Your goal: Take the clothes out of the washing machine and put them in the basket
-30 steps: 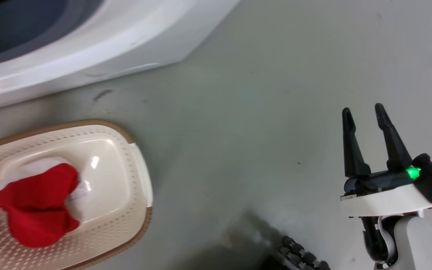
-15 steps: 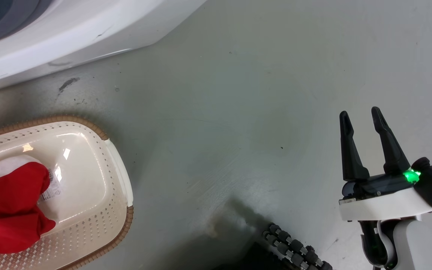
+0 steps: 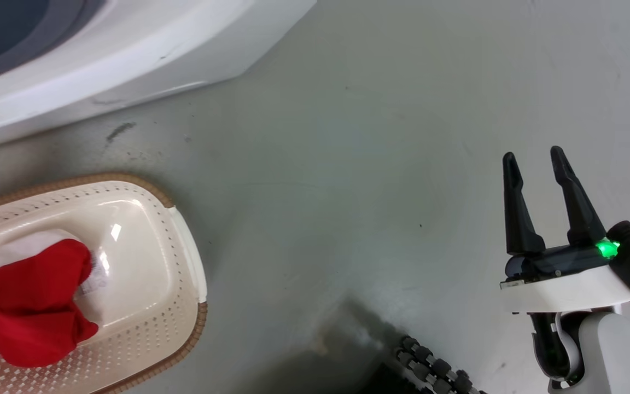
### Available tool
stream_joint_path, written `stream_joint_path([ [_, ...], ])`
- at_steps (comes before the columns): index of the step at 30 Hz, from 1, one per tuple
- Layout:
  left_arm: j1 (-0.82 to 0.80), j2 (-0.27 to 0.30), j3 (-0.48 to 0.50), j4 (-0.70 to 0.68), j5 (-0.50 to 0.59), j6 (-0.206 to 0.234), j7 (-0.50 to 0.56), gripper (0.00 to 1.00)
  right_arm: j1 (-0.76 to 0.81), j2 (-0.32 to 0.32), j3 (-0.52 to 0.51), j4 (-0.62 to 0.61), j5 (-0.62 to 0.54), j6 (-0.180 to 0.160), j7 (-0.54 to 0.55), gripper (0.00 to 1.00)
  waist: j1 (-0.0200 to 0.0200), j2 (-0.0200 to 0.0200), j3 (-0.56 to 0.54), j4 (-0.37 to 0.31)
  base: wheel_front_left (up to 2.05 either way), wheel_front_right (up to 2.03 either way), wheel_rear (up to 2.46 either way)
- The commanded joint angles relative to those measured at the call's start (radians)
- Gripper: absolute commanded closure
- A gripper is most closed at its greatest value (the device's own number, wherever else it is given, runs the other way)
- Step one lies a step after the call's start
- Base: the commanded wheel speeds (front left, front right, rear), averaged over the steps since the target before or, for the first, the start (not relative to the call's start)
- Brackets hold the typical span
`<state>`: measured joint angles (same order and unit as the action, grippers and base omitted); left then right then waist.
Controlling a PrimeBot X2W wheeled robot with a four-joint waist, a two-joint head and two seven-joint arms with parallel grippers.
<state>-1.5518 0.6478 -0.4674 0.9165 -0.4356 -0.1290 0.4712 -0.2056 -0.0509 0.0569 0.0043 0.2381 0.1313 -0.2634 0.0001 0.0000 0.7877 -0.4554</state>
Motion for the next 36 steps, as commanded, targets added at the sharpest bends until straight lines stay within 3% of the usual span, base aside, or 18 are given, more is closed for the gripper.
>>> stream_joint_path([
  [1, 0.021, -0.006, 0.005, -0.003, -0.005, 0.002, -0.026, 1.00, -0.009, 0.001, -0.005, 0.003, -0.008, -0.001, -0.002, 0.00, -0.0001, 0.0000, -0.026, 0.021, 0.00, 0.00, 0.00],
  [10, 0.169, -0.049, 0.051, 0.002, -0.063, 0.002, -0.391, 1.00, -0.015, 0.000, -0.080, 0.015, -0.064, -0.001, -0.002, 0.00, -0.0001, 0.0000, -0.160, 0.106, 0.00, 0.00, 0.00],
  [16, 0.287, -0.080, 0.043, -0.021, -0.077, 0.000, -0.555, 1.00, 0.001, 0.000, -0.119, 0.019, -0.105, -0.001, -0.002, 0.00, -0.0001, 0.0000, -0.252, 0.168, 0.00, 0.00, 0.00],
  [26, 0.550, -0.161, 0.029, -0.111, -0.102, 0.027, -0.708, 1.00, 0.041, 0.000, -0.118, 0.030, -0.149, -0.001, -0.002, 0.00, -0.0001, 0.0000, -0.402, 0.254, 0.00, 0.00, 0.00],
  [36, 0.800, -0.213, 0.086, -0.357, -0.102, 0.094, -0.738, 1.00, 0.081, 0.001, -0.132, 0.042, -0.186, -0.001, -0.002, 0.00, -0.0001, 0.0000, -0.514, 0.325, 0.00, 0.00, 0.00],
])
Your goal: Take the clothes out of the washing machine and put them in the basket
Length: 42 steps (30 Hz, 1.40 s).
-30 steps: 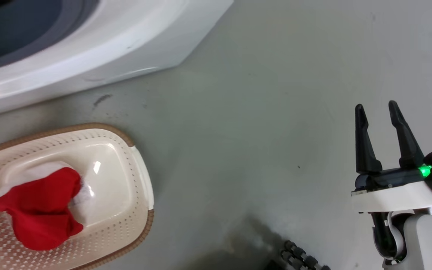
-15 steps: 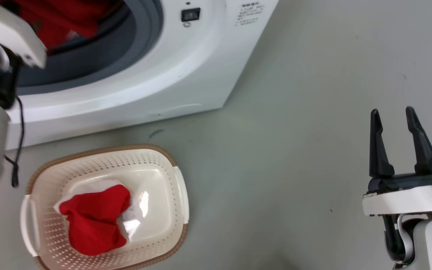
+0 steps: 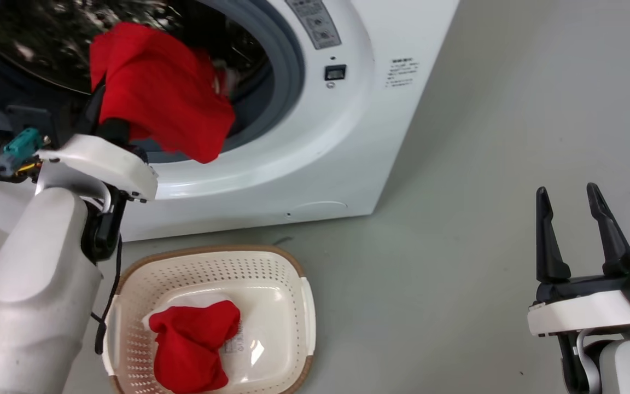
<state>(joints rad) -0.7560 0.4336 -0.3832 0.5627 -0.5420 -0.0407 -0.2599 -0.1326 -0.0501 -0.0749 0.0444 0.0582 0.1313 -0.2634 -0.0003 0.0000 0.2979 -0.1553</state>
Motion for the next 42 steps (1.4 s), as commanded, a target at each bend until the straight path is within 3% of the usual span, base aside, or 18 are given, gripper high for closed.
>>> stream_joint_path([
  [1, 0.026, 0.000, 0.012, -0.040, 0.009, 0.010, -0.007, 1.00, 0.012, 0.000, -0.001, 0.003, -0.010, -0.001, -0.002, 0.00, 0.0003, 0.0000, -0.032, 0.032, 0.00, 0.00, 0.00],
  [11, 0.266, -0.020, 0.084, -0.410, -0.013, 0.026, -0.006, 1.00, 0.033, 0.000, 0.001, 0.010, -0.018, -0.001, -0.002, 0.00, 0.0003, 0.0000, -0.076, 0.083, 0.00, 0.00, 0.00],
  [19, 0.404, -0.014, 0.040, -0.553, -0.053, 0.035, 0.083, 1.00, 0.020, 0.000, 0.006, 0.005, -0.019, -0.001, -0.002, 0.00, 0.0003, 0.0000, -0.045, 0.099, 0.00, 0.00, 0.00],
  [28, 0.422, -0.028, -0.084, -0.402, 0.028, 0.005, 0.108, 1.00, -0.011, 0.000, 0.003, -0.007, -0.023, -0.001, -0.002, 0.00, 0.0003, 0.0000, 0.057, 0.086, 0.00, 0.00, 0.00],
  [35, 0.335, -0.051, -0.180, -0.209, 0.092, -0.048, 0.096, 1.00, -0.054, 0.000, 0.005, -0.031, -0.034, -0.001, -0.002, 0.00, 0.0003, 0.0000, 0.202, 0.065, 0.00, 0.00, 0.00],
  [42, 0.217, -0.073, -0.239, 0.013, 0.132, -0.072, 0.078, 1.00, -0.105, 0.000, 0.015, -0.052, -0.018, -0.001, -0.002, 0.00, 0.0003, 0.0000, 0.346, 0.021, 0.00, 0.00, 0.00],
])
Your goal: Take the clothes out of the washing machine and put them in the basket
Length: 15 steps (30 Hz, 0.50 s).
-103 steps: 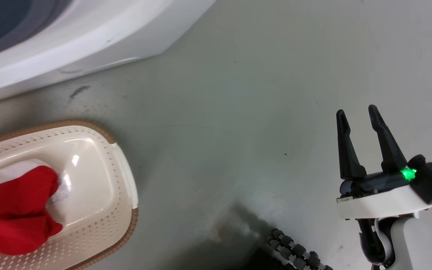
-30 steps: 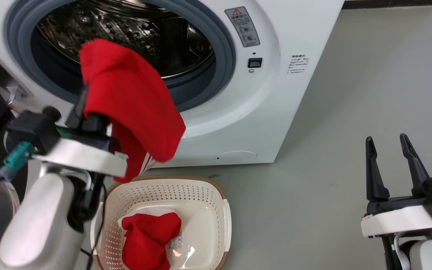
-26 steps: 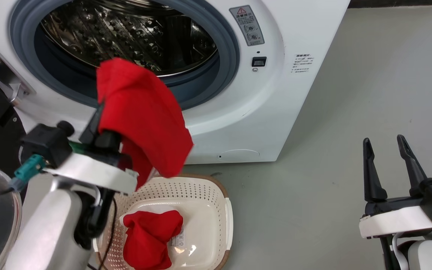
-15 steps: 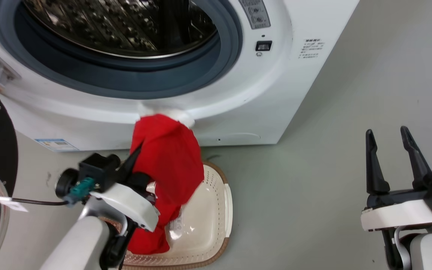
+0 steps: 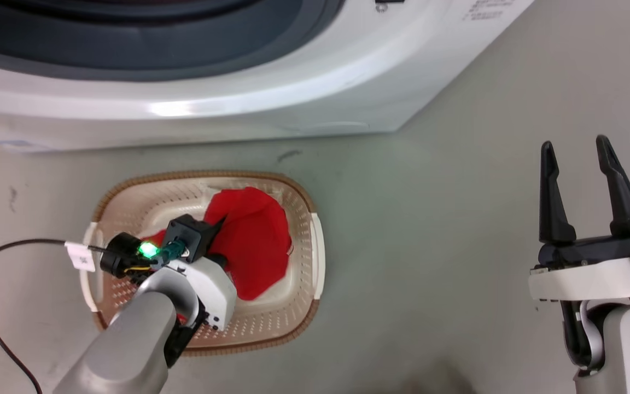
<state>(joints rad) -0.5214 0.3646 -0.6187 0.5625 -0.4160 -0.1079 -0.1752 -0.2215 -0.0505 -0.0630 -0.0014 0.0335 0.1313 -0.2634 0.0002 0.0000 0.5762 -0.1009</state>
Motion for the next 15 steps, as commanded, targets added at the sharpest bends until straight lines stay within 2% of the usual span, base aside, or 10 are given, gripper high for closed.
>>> stream_joint_path([
  [1, -0.037, -0.008, -0.013, 0.041, 0.011, -0.008, -0.016, 1.00, -0.023, 0.000, 0.005, -0.010, 0.011, -0.001, -0.002, 0.00, -0.0002, 0.0000, 0.086, -0.043, 0.00, 0.00, 0.00],
  [5, -0.120, -0.012, -0.070, 0.172, 0.058, -0.015, -0.031, 1.00, -0.041, 0.001, -0.003, -0.008, 0.026, -0.001, -0.002, 0.00, -0.0002, 0.0000, 0.154, -0.078, 0.00, 0.00, 0.00],
  [15, -0.277, -0.039, -0.100, 0.463, 0.069, -0.021, -0.036, 1.00, -0.052, 0.001, 0.035, -0.025, 0.058, -0.001, -0.002, 0.00, -0.0002, 0.0000, 0.255, -0.144, 0.00, 0.00, 0.00],
])
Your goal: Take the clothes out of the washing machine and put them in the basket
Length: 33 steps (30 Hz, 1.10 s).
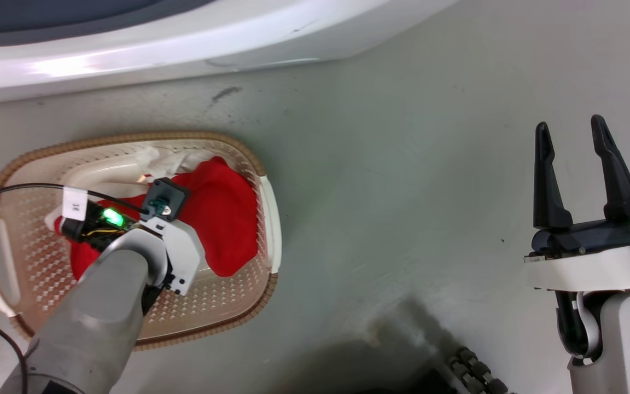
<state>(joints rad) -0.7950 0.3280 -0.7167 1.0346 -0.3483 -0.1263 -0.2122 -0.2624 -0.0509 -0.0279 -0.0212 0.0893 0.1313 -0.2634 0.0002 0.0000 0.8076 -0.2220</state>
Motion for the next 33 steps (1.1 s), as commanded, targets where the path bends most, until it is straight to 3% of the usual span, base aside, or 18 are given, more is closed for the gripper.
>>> stream_joint_path([
  [1, -0.016, -0.005, 0.000, 0.017, -0.004, -0.002, 0.002, 1.00, -0.011, 0.001, 0.003, -0.006, 0.006, -0.001, -0.002, 0.00, -0.0002, 0.0000, 0.031, -0.028, 0.00, 0.00, 0.00],
  [9, -0.077, -0.030, -0.010, 0.179, -0.005, 0.012, 0.013, 1.00, -0.022, 0.001, 0.007, -0.011, 0.018, -0.001, -0.002, 0.00, -0.0002, 0.0000, 0.067, -0.039, 0.00, 0.00, 0.00],
  [10, -0.078, -0.037, 0.000, 0.189, -0.017, 0.015, 0.010, 0.61, -0.024, 0.001, 0.006, -0.009, 0.019, -0.001, -0.002, 0.00, -0.0002, 0.0000, 0.066, -0.038, 0.00, 0.00, 0.00],
  [11, -0.075, -0.042, 0.010, 0.201, -0.030, 0.022, 0.016, 0.00, -0.027, 0.001, 0.005, -0.008, 0.021, -0.001, -0.002, 0.00, -0.0002, 0.0000, 0.064, -0.037, 0.00, 0.00, 0.00],
  [18, -0.053, -0.061, 0.013, 0.220, -0.045, 0.025, -0.028, 0.00, -0.029, 0.001, 0.009, 0.007, 0.019, -0.001, -0.002, 0.00, -0.0002, 0.0000, 0.004, -0.021, 0.00, 0.00, 0.00],
  [25, 0.001, -0.086, -0.018, 0.180, -0.018, 0.027, -0.053, 0.00, -0.008, 0.000, -0.014, 0.041, -0.016, -0.001, -0.002, 0.00, -0.0002, 0.0000, -0.138, 0.019, 0.00, 0.00, 0.00],
  [33, 0.101, -0.076, 0.059, -0.083, -0.020, 0.051, -0.053, 0.00, 0.033, 0.000, -0.043, 0.065, -0.054, -0.001, -0.002, 0.00, -0.0002, 0.0000, -0.311, 0.091, 0.00, 0.00, 0.00],
])
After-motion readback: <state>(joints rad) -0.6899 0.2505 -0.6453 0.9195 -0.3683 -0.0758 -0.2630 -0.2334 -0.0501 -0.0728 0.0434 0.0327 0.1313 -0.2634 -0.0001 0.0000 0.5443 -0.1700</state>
